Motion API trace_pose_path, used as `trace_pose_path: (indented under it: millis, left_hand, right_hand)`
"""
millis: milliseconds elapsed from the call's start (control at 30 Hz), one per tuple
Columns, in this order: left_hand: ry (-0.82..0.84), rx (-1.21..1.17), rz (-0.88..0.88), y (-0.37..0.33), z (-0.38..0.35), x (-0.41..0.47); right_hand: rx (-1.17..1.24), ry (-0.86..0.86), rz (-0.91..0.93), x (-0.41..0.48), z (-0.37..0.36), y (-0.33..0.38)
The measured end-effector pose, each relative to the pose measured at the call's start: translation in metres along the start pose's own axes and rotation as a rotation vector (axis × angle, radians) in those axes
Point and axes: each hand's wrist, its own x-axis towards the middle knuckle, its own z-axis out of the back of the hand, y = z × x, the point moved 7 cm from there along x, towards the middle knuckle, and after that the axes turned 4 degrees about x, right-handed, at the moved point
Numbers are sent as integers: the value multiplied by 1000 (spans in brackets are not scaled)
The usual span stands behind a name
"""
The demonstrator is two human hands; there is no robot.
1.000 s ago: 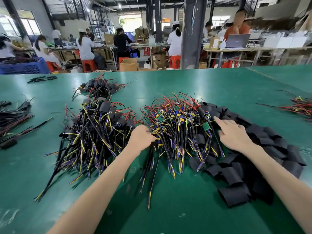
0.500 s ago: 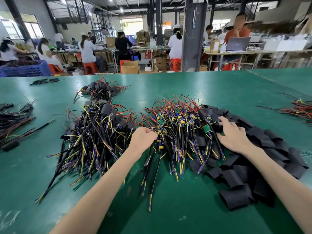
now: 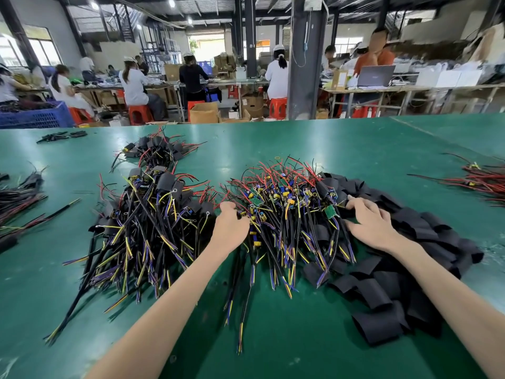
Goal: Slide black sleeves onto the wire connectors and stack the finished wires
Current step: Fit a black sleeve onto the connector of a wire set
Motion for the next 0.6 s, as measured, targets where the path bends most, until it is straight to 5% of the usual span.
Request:
trace_pose_path:
  millis: [600]
  left_hand:
    - [-253, -285, -362, -24, 17, -12]
  right_hand:
    - [-24, -38, 35, 6, 8, 7]
